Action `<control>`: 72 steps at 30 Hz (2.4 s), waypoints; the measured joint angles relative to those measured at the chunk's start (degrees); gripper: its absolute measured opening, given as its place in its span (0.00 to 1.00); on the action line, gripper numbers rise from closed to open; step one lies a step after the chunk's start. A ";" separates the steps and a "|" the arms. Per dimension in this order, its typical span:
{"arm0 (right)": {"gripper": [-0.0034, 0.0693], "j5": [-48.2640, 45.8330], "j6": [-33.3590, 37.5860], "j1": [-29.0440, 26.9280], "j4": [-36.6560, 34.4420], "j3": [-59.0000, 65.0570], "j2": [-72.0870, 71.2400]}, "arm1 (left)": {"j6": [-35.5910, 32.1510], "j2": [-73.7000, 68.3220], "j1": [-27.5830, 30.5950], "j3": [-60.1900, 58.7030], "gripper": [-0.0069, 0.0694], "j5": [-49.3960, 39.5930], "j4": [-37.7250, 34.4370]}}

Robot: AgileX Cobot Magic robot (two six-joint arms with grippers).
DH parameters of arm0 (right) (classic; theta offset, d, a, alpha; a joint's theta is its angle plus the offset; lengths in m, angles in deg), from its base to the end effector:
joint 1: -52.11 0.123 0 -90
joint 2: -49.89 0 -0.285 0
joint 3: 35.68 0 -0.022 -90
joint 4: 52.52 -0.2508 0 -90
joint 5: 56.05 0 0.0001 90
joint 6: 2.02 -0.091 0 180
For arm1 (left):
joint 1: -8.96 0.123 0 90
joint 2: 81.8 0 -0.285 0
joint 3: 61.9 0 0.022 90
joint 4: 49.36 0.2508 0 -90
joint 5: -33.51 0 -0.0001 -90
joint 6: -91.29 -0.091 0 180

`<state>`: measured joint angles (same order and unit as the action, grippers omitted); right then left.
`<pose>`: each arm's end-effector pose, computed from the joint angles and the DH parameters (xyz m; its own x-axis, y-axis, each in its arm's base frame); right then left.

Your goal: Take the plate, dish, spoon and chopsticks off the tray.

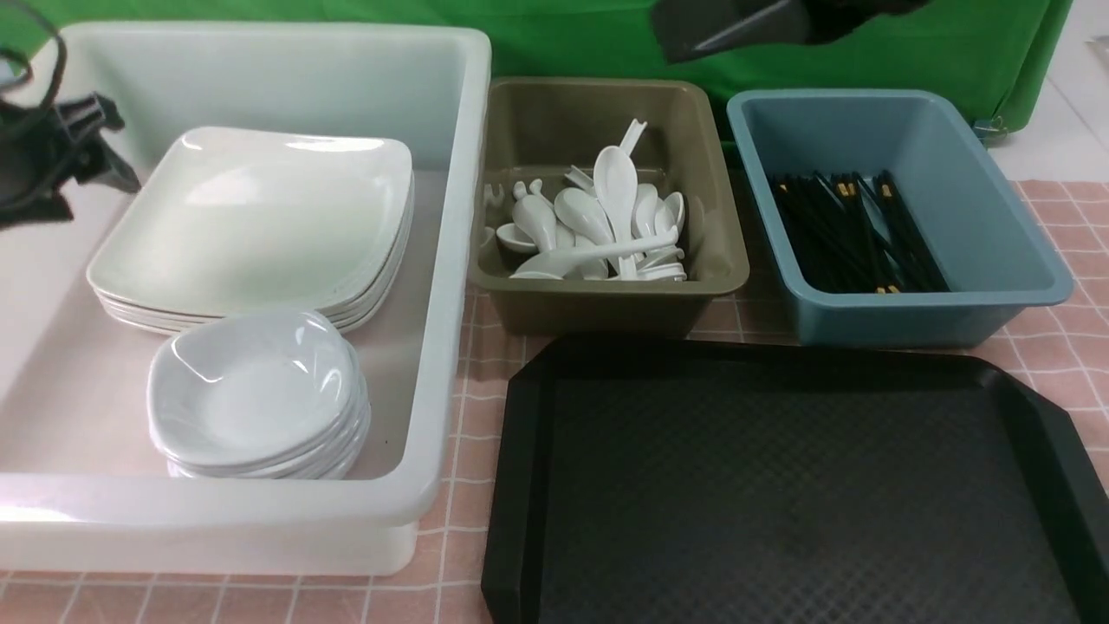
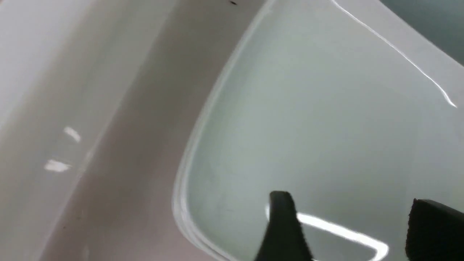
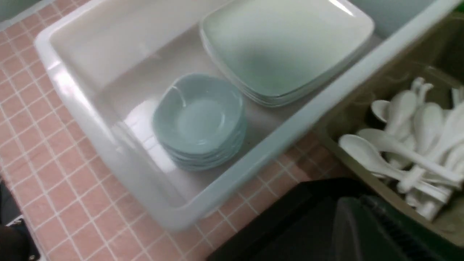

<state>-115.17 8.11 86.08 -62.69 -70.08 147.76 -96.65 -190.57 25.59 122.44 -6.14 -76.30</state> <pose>0.2657 0.1956 0.4890 -0.3843 -0.3601 -0.8501 -0.6938 0.7201 0.0086 0.3860 0.0878 0.2840 -0.7001 -0.4412 -0.5615 -0.2692 0.8914 -0.3647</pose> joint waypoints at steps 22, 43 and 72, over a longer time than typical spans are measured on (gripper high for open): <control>0.09 18.01 -24.12 0.00 31.94 39.31 -51.04 | -5.22 56.06 -39.85 -17.17 0.07 -2.00 6.83; 0.12 64.88 -30.92 0.00 34.97 84.11 -81.30 | -0.31 92.48 -40.25 -62.06 0.09 21.54 4.17; 0.22 65.13 -31.04 0.00 34.97 84.11 -81.30 | -0.92 100.53 -23.42 -72.27 0.09 26.70 17.57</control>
<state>-50.04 -22.93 86.08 -27.72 14.04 66.47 -97.58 -90.04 2.17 50.17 20.56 -58.72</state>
